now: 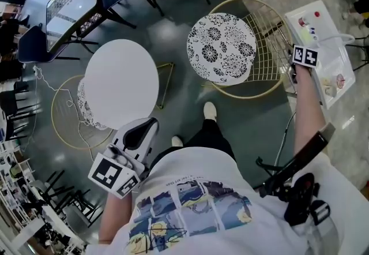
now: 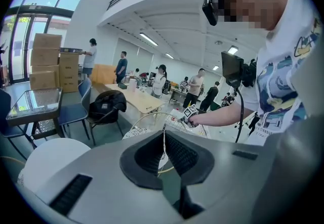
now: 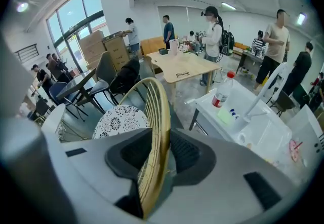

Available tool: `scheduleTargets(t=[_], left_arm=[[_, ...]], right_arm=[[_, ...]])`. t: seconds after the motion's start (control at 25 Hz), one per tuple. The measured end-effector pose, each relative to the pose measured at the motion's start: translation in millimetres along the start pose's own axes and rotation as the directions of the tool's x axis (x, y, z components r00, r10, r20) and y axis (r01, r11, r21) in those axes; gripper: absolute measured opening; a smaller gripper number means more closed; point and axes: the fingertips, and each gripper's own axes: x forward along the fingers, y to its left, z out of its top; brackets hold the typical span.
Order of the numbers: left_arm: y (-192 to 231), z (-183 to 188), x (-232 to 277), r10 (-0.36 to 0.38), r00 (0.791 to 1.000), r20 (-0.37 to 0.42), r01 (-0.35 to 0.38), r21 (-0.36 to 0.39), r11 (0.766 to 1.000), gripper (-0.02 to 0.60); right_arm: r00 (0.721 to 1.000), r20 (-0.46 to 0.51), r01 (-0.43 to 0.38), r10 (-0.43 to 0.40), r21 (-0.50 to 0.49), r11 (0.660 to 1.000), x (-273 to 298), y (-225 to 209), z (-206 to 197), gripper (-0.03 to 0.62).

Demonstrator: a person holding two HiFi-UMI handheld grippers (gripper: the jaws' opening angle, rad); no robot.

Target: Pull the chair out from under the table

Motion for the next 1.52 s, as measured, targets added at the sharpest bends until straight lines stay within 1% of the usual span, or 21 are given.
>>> scheduleTargets(t=[0.08, 0.16, 0.28, 0.4, 0.56, 0.68, 0.84, 1.0, 1.08, 1.2, 1.28, 1.4, 1.52], left_arm=[[-0.7, -3.0, -13.0, -0.016, 1.000, 0.011, 0.016, 0.012, 1.000, 0.011], [-1.7, -5.3, -26.7, -0.039, 0.999, 0.029, 0.038, 0.024, 0.999, 0.011], [-2.3, -9.5, -47.8, -0.081, 0.995, 0.063, 0.079, 0.043, 0.996, 0.011], [-4.7, -18.5, -70.3, -0.127, 0.988, 0.091, 0.121, 0.066, 0.990, 0.011], [-1.4, -41.0, -108.7, -0.169, 0.980, 0.108, 0.161, 0.087, 0.983, 0.011], [1.2, -46.7, -148.1, -0.203, 0.974, 0.100, 0.193, 0.105, 0.976, 0.011], [10.1, -57.1, -197.1, -0.243, 0.966, 0.088, 0.230, 0.137, 0.964, 0.009], [15.6, -74.3, -242.9, -0.282, 0.956, 0.082, 0.269, 0.146, 0.952, 0.009], [11.6, -81.7, -265.9, -0.304, 0.950, 0.070, 0.292, 0.143, 0.946, 0.009], [-1.8, -94.5, -290.9, -0.335, 0.940, 0.058, 0.326, 0.135, 0.936, 0.009], [-10.7, -99.4, -300.9, -0.346, 0.936, 0.060, 0.336, 0.134, 0.932, 0.009], [-23.9, -106.8, -312.4, -0.348, 0.935, 0.064, 0.338, 0.128, 0.932, 0.009], [-33.2, -112.0, -318.9, -0.347, 0.935, 0.068, 0.336, 0.133, 0.932, 0.009]], right_arm=[[0.999, 0.012, 0.053, -0.053, -0.017, 0.998, -20.5, -1.4, -1.1, 0.100], [0.996, 0.027, 0.086, -0.085, -0.026, 0.996, -46.1, 1.6, -0.6, 0.100], [0.993, 0.067, 0.096, -0.094, -0.039, 0.995, -88.4, 27.6, -8.2, 0.100], [0.992, 0.102, 0.077, -0.071, -0.058, 0.995, -123.8, 71.3, -31.9, 0.100], [0.994, 0.109, 0.005, 0.005, -0.093, 0.996, -162.1, 154.0, -72.0, 0.094], [0.991, 0.102, -0.069, 0.086, -0.158, 0.985, -200.9, 232.7, -93.0, 0.036], [0.971, 0.117, -0.178, 0.207, -0.221, 0.959, -256.4, 344.8, -118.2, 0.011], [0.949, 0.124, -0.249, 0.289, -0.266, 0.931, -307.7, 447.8, -150.7, 0.011], [0.940, 0.112, -0.280, 0.322, -0.285, 0.917, -337.4, 491.6, -167.9, 0.011], [0.927, 0.095, -0.315, 0.364, -0.329, 0.890, -378.6, 539.6, -192.8, 0.011], [0.914, 0.093, -0.338, 0.396, -0.366, 0.867, -399.7, 564.9, -201.1, 0.011], [0.895, 0.088, -0.362, 0.437, -0.429, 0.828, -425.0, 594.7, -212.2, 0.011], [0.878, 0.094, -0.371, 0.468, -0.482, 0.794, -444.9, 615.2, -221.4, 0.011]])
